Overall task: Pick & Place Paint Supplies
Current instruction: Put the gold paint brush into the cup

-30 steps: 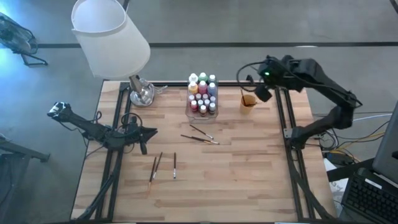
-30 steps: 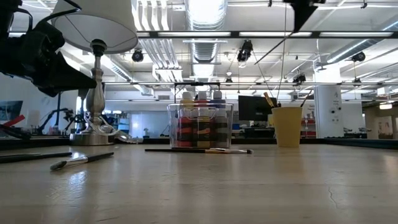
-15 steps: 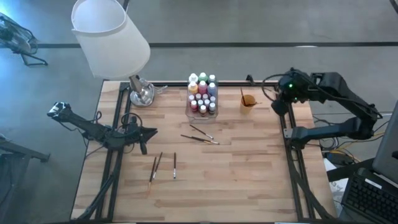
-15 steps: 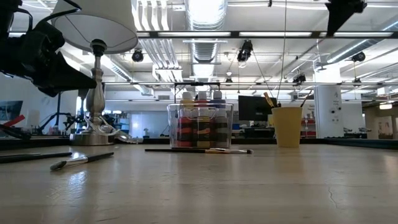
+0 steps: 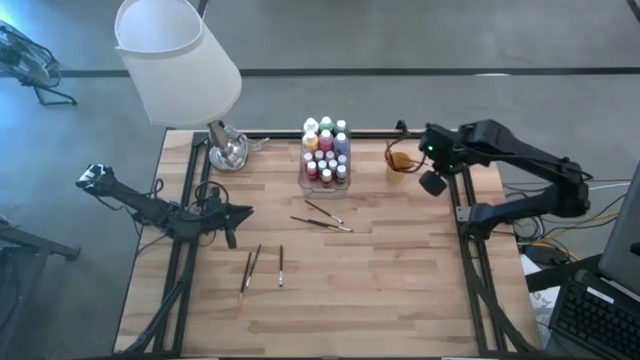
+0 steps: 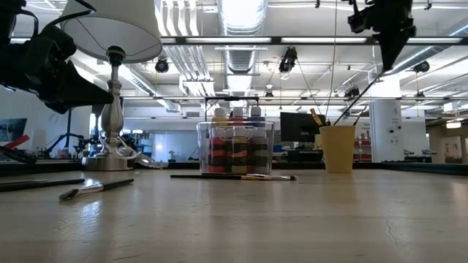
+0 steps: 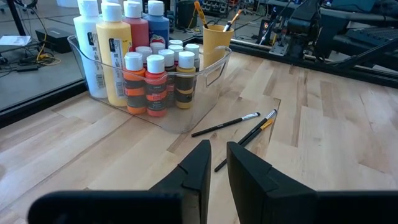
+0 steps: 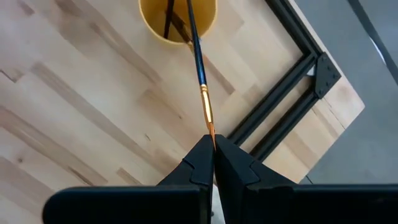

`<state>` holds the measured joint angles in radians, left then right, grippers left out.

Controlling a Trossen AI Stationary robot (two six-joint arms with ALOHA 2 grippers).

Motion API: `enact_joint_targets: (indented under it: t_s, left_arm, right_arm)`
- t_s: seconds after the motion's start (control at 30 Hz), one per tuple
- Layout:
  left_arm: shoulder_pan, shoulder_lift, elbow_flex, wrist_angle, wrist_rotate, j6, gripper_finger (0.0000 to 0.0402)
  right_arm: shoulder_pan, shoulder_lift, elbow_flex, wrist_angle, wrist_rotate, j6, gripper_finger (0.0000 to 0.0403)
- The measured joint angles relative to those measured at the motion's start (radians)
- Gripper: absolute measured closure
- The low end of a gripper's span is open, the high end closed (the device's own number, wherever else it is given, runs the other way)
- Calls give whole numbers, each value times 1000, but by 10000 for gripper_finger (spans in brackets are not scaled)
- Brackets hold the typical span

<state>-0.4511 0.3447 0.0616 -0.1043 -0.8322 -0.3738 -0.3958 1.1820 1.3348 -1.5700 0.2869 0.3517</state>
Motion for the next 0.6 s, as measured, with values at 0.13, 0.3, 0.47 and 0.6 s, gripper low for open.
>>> enact_joint_targets:
  t_s: [0.13, 0.3, 0.47, 0.6]
  left_arm:
    - [0, 0, 0, 0, 0, 0, 346]
    - [0, 0, 0, 0, 0, 0, 344]
    - [0, 0, 0, 0, 0, 0, 346]
    - [0, 0, 0, 0, 0, 0, 344]
  right_arm:
    - [0, 55, 42, 0, 0, 0, 395]
    - [0, 126, 59, -1, -10, -1, 395]
    - [0, 192, 62, -1, -24, -15, 395]
    - [0, 236, 62, -1, -27, -15, 395]
